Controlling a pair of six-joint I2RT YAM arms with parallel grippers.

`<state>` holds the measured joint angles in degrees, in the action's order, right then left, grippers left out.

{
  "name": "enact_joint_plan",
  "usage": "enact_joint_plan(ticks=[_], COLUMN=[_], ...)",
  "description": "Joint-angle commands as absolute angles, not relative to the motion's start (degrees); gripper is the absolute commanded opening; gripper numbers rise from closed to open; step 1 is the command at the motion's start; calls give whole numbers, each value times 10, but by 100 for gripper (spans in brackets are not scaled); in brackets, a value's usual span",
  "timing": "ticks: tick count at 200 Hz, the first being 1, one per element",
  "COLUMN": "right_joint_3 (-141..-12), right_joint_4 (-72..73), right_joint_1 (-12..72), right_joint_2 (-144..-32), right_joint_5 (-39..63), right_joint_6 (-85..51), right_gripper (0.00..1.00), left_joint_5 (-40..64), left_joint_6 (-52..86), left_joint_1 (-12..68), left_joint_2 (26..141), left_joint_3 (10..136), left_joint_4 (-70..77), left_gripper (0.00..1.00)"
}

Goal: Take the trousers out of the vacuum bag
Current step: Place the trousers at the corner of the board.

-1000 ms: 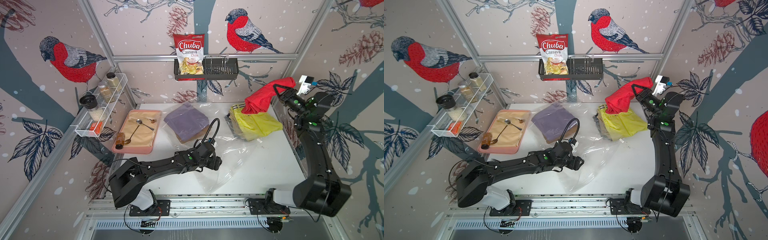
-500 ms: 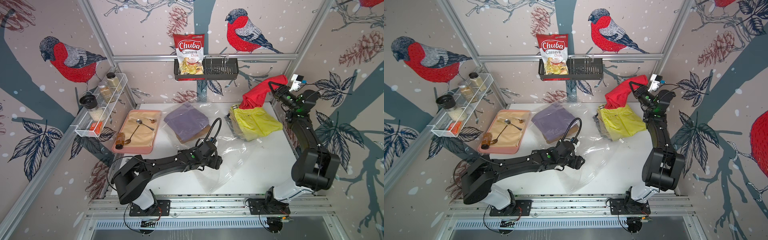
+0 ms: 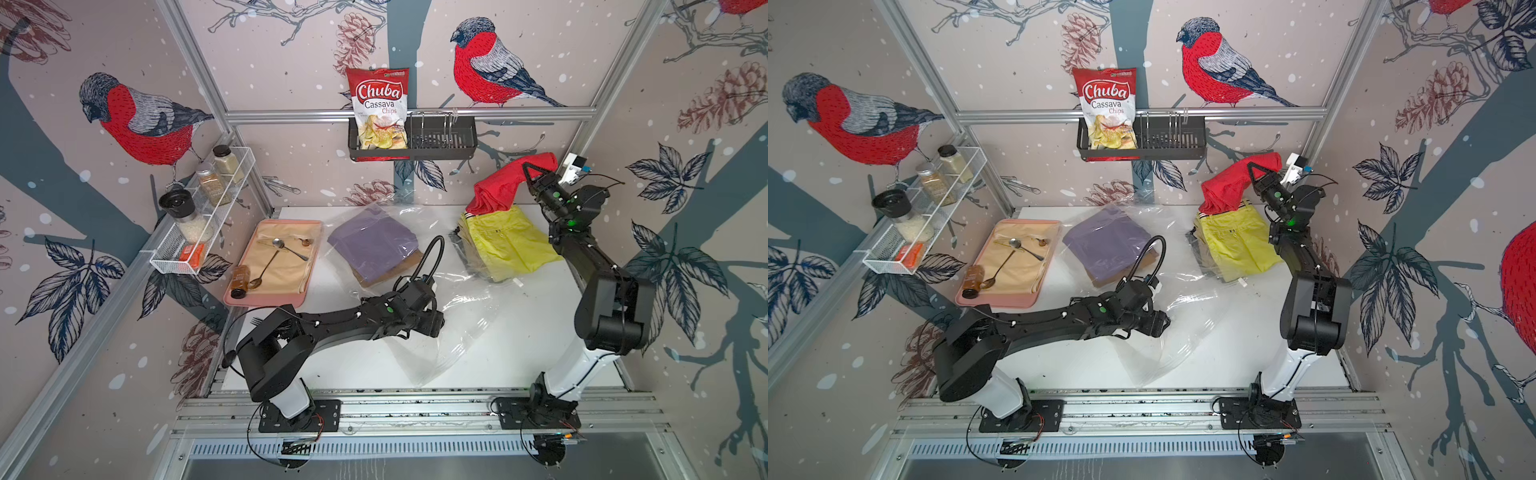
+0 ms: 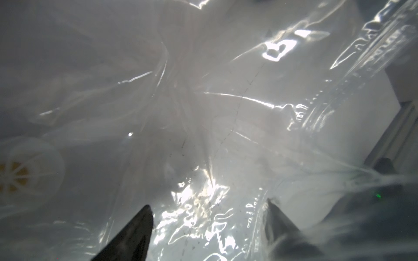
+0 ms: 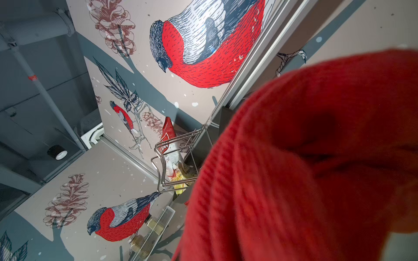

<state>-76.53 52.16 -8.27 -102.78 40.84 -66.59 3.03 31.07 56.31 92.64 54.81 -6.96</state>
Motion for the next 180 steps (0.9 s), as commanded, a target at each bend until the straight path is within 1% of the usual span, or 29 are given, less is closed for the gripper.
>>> enact_joint_plan(ticks=[1,64,81,121,155,180], right_joint_3=[-747,-673,-655,-594,-570,-546], right_joint_4=[597,657,640,625,539,481], right_joint_1=[-80,-89,-101,-149,-168,-176], right_joint_2=[-1026,-1036,-1021,-997,-984,-969], right_joint_5=[360,358,378,468,529,531], right_joint_6=[-656,-668,-656,-656,-591,-538], right_gripper=[0,0,0,0,0,0], left_joint_5=[33,40,40,55,62,77], left_joint_6=[301,308,309,311,312,315], left_joint_1=[560,560,560,560,560,559], left_joint_2=[931,929,925,930,928,914], left_joint_3=[555,545,541,540,545,568], left_joint_4=[-69,-60,-58,-44,-43,-71], left_gripper=[78,78,78,78,78,78])
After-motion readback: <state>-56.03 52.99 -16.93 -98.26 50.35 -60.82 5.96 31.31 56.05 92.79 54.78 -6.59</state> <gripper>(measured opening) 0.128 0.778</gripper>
